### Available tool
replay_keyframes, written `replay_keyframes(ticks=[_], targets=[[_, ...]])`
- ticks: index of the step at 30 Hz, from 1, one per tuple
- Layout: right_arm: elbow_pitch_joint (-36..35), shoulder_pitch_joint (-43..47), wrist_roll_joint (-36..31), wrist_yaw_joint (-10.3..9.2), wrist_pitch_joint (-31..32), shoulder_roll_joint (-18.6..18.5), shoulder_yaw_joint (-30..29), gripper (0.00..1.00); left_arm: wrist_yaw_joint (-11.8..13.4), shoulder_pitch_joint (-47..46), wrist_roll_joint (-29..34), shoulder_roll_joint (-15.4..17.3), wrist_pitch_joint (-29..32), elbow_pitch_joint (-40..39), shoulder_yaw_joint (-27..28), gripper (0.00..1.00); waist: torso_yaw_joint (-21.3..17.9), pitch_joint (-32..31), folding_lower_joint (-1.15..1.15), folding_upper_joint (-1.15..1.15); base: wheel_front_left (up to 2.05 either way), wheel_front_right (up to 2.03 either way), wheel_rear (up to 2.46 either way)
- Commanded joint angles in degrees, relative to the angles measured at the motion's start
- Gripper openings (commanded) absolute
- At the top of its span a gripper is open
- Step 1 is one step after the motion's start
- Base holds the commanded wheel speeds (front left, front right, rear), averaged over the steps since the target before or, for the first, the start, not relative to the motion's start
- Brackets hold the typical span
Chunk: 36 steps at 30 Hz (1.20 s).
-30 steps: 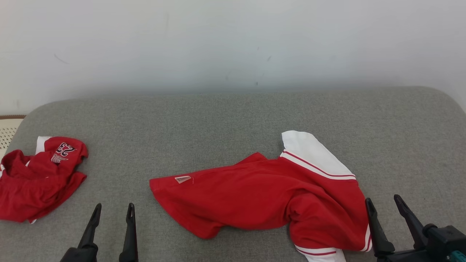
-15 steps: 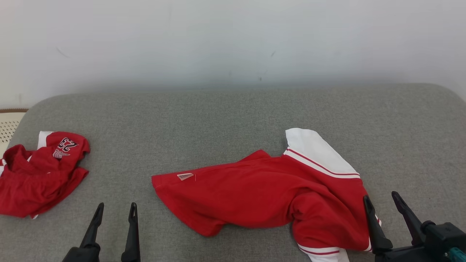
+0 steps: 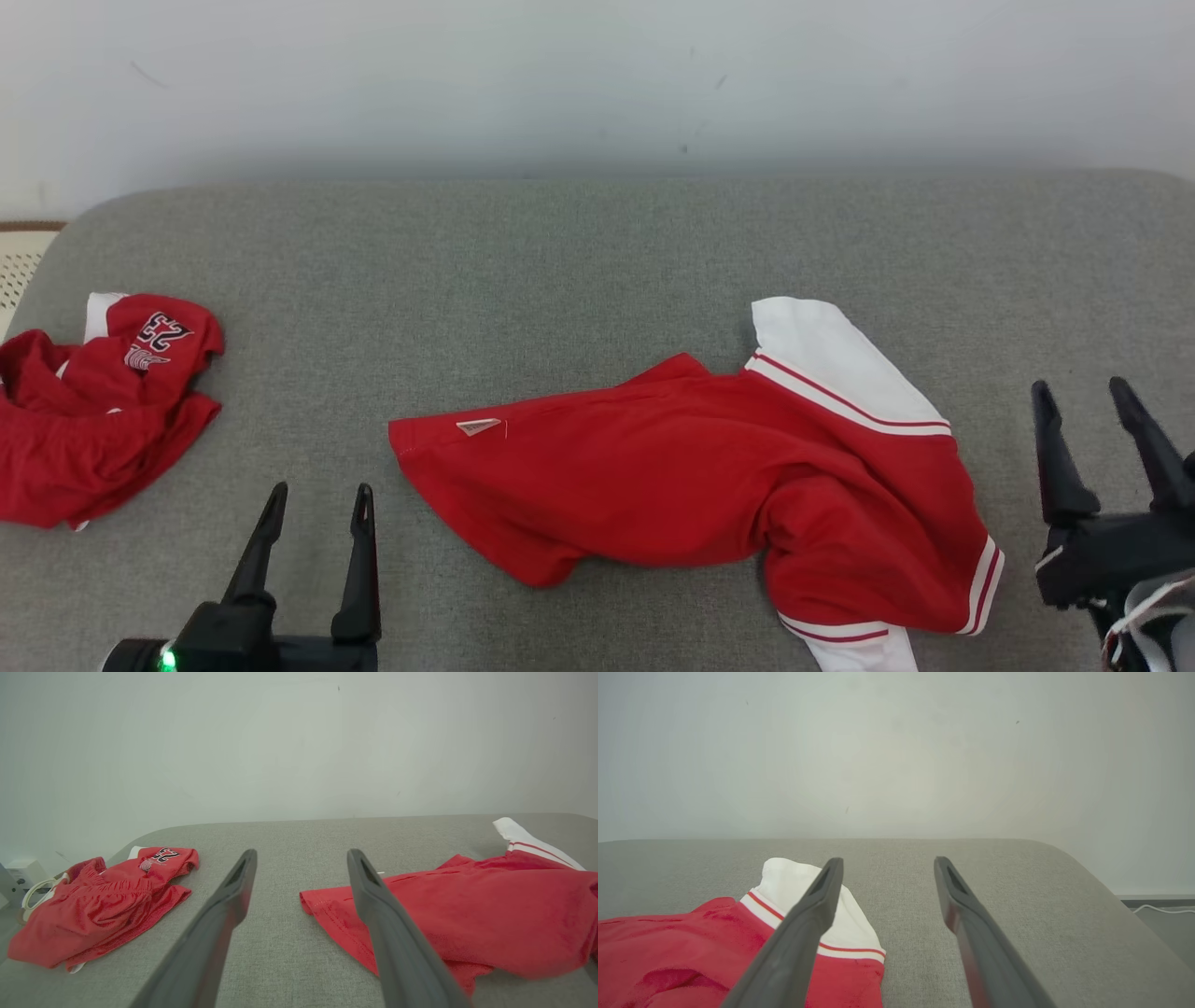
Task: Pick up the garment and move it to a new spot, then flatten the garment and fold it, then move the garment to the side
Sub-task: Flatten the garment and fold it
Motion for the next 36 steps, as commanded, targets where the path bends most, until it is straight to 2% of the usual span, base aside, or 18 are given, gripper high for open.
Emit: replay_keyframes(ticks=[1, 8, 16, 25, 30, 35, 36], targets=[[0.82, -1.54, 0.64, -0.02, -0.30, -0.91, -0.06, 1.00, -0.39, -1.22, 0.36, -0.06, -0.07, 0.05, -0.16, 1.00, 0.41, 2.46, 0.00, 0.00, 0.00, 0.00, 0.00], [7.40, -11.52, 3.44, -0.02, -1.40, -6.18, 1.85, 1.00, -3.35, -8.50, -0.18, -1.06, 1.62, 2.27, -2.44, 1.00, 0.85, 8.53, 0.00, 0.00, 0.00, 0.00, 0.00], [14.64, -22.46, 7.59, -0.02, 0.55, -11.35, 12.32, 1.00, -7.32, -15.68, -4.76, -2.17, 8.22, 8.11, -3.22, 1.00, 1.08, 13.88, 0.00, 0.00, 0.00, 0.00, 0.00], [21.54, -31.23, 12.29, -0.02, 2.44, -15.93, 23.46, 1.00, -8.45, -18.96, -8.03, -2.08, 11.50, 10.71, -2.03, 1.00, 1.79, 17.87, 0.00, 0.00, 0.00, 0.00, 0.00], [25.09, -35.59, 16.02, -0.02, 3.52, -17.63, 30.05, 1.00, -9.77, -19.35, -10.65, -3.40, 12.76, 10.86, -2.29, 1.00, 2.24, 19.36, 0.00, 0.00, 0.00, 0.00, 0.00], [26.68, -38.63, 20.11, -0.02, 2.89, -18.58, 36.48, 1.00, -10.03, -19.01, -11.93, -4.00, 12.81, 11.37, -2.54, 1.00, 2.64, 19.92, 0.00, 0.00, 0.00, 0.00, 0.00], [27.04, -39.51, 21.58, -0.02, 2.61, -19.06, 38.75, 1.00, -10.48, -18.92, -12.71, -4.31, 12.69, 11.55, -2.53, 0.82, 2.76, 20.02, 0.00, 0.00, 0.00, 0.00, 0.00]])
